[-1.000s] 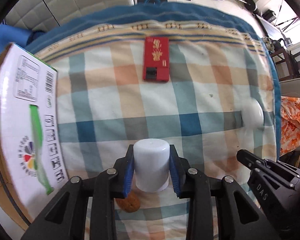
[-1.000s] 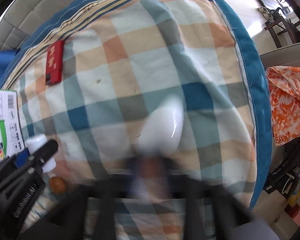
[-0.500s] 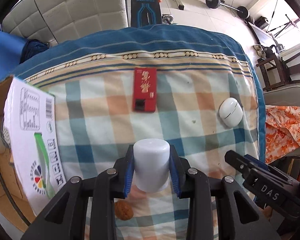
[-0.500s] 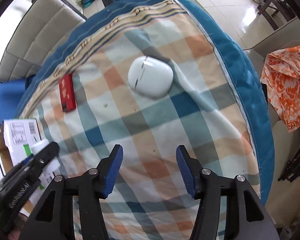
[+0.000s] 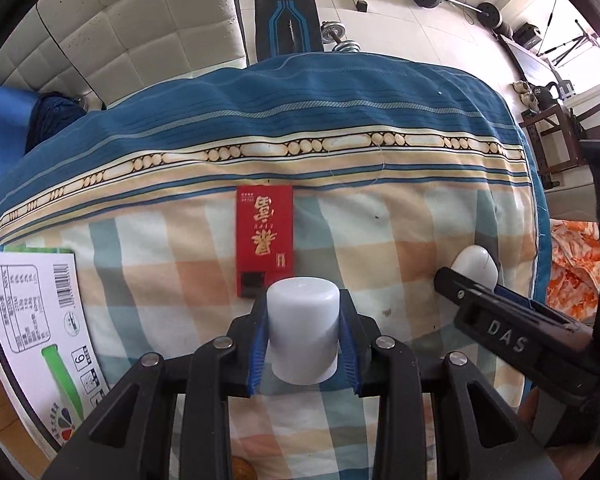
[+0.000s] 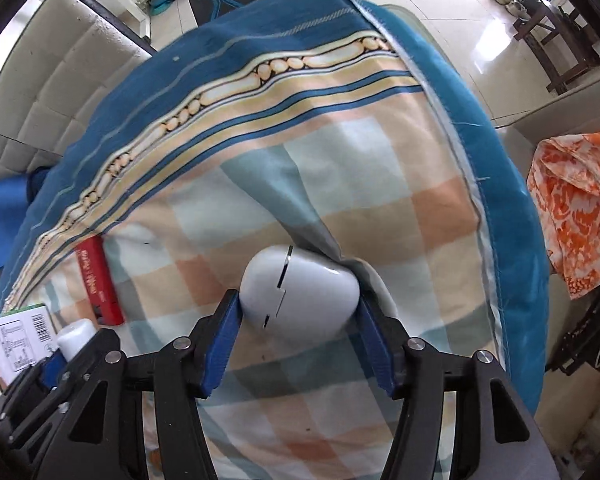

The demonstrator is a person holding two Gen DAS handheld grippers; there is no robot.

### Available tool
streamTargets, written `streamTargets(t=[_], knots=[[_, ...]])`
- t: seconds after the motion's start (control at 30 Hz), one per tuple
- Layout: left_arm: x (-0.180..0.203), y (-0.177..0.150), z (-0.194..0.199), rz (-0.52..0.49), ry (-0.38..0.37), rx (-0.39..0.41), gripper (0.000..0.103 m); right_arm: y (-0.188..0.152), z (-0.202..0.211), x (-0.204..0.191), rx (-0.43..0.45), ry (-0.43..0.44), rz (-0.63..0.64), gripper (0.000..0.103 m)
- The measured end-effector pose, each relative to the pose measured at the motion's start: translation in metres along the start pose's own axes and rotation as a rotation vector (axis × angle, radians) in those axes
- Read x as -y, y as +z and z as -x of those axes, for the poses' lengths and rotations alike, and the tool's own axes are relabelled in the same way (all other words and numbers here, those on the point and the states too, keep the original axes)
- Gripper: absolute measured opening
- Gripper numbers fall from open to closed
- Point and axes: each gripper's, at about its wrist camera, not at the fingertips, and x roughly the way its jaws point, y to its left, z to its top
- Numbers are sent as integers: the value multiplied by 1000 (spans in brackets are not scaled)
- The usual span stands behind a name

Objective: Organize rigid objects
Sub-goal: 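Carry the white cup and earbud case into the box and release both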

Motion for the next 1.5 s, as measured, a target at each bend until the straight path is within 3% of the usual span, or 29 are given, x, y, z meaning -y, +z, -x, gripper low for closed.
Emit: streamTargets(t=[0.37, 0.8, 1.0, 1.23, 1.33, 1.5], knots=[[-2, -5, 13, -33, -9, 25, 29, -18, 7, -15, -2, -23, 59, 60], [-49, -62, 87, -6, -78, 123, 29, -112, 80, -49, 67, 60, 170, 60], [-106, -99, 145, 25, -107, 196, 29, -159, 125, -100, 100, 128, 235, 60], [-202, -144, 193, 82, -50, 257, 29, -225, 152, -194, 110, 207, 334, 60], [-247, -163, 198, 115, -13, 255, 29, -254, 149, -238, 92, 234, 385, 60], [-317, -182, 179, 197, -19, 195, 29, -287, 121, -300, 29, 252, 440, 60]])
